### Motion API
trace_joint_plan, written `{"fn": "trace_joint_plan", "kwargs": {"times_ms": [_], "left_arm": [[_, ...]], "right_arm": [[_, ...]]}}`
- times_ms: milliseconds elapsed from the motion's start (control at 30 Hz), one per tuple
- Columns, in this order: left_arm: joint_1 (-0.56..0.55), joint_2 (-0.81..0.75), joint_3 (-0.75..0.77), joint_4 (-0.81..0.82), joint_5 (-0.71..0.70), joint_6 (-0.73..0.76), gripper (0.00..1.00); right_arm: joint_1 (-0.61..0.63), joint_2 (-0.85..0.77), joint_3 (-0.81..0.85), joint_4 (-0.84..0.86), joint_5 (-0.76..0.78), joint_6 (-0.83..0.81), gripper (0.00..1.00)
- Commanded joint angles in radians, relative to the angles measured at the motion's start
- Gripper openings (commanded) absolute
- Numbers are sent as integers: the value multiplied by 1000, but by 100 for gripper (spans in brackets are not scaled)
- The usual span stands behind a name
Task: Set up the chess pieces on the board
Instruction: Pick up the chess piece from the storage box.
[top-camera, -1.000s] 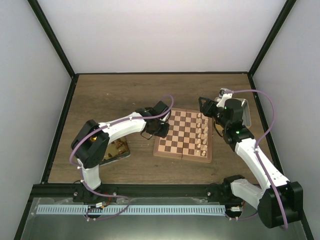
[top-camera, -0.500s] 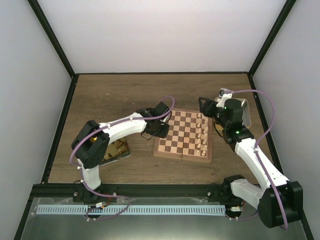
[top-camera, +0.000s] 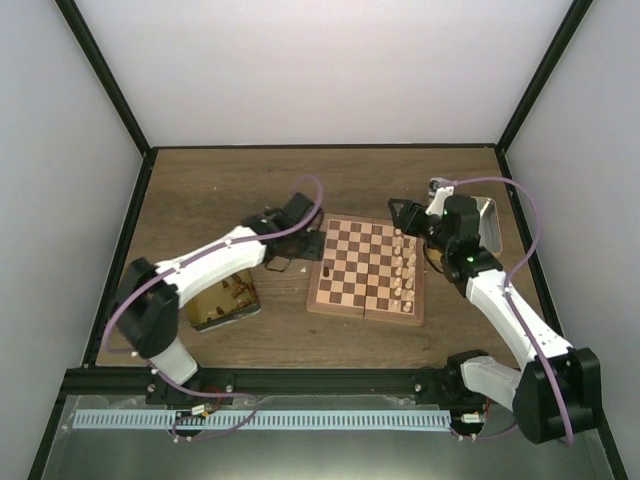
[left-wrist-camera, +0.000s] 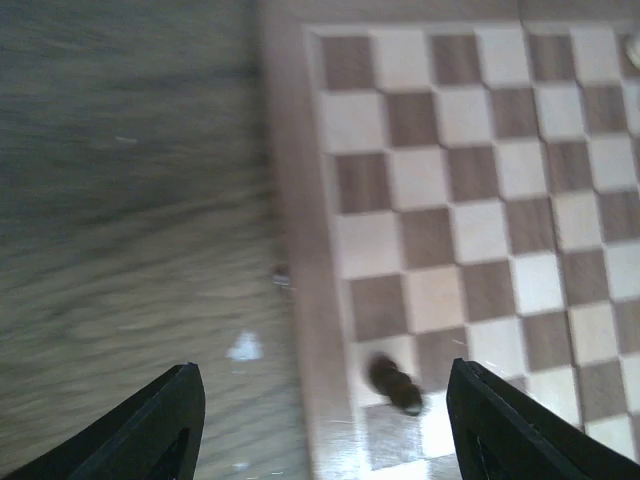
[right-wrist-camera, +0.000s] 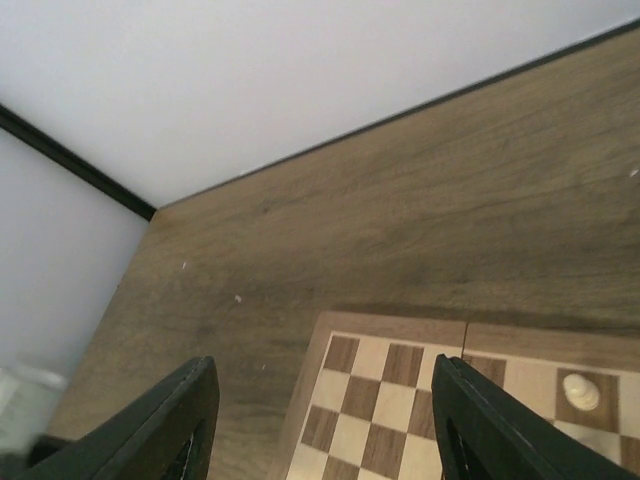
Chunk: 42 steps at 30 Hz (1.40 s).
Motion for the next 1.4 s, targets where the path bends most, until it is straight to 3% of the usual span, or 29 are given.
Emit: {"fn": "trace_joint_plan", "kwargs": {"times_ms": [0,233,500,667,767,967,1067,1300,1367], "left_arm": [[108,-142,-119,20,-160,-109,66],[305,-391,-346,-20,-223,-216,50],[443,-438,-488,-86,-186,-202,46],[458,-422,-532,-47,-124,-179,44],[473,-388,-541,-35,-101,-158,37],[483,-352,-550,-21,-105,-163,33],[484,-327,-555,-4,-104,-159,26],[487,-273,-554,29,-94,-145,24],[487,-265,-550,31,-100,-141,18]], "right_arm": [[7,57,55,-11,-127,-27,60],[7,84,56,3,-140,-2,60],[7,108,57,11,-136,19,60],[7,109,58,4,-134,17,60],[7,102,50,5,-126,19,60],[7,102,51,-7,-115,14,60],[7,105,51,-5,-113,16,60],[7,102,53,-8,-108,13,60],[6,100,52,-10,-103,12,60]]}}
